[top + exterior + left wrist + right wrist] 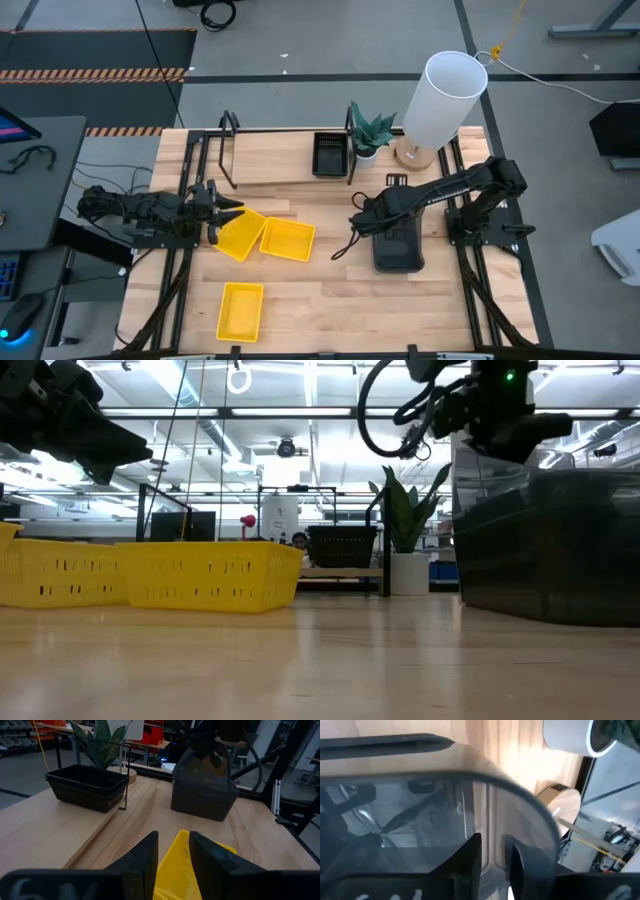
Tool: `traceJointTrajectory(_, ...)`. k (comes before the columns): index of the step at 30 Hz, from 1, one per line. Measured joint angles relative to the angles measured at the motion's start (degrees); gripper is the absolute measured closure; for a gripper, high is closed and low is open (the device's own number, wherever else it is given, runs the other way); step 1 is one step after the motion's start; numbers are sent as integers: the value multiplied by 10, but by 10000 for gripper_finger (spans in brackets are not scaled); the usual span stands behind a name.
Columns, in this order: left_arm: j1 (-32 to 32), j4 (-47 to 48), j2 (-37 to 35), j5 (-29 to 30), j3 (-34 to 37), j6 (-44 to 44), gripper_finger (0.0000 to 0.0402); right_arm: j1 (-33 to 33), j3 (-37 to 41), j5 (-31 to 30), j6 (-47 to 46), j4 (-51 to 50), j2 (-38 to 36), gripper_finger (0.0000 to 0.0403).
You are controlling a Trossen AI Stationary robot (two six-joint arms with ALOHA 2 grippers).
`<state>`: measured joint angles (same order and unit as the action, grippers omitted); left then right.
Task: Stack baskets on shelf by color
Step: Stack the right transparent black bin on the left transparent black bin
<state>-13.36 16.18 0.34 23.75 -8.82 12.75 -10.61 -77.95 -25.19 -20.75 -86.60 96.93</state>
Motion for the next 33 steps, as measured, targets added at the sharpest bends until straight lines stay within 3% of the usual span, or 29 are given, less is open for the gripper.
traceJointTrajectory(9, 0, 0, 0, 0, 0, 0, 285, -13, 0, -5, -16, -12, -28, 325)
traceJointTrajectory(17, 0, 0, 0, 0, 0, 0, 285, -9, 0, -6, 0, -24, -28, 394)
traceJointTrajectory(27, 0, 0, 0, 0, 0, 0, 285, -9, -9, 1, 4, -37, -35, 396)
traceJointTrajectory(33, 0, -1, 0, 0, 0, 0, 285, -10, -51, 28, 57, -34, -44, 399)
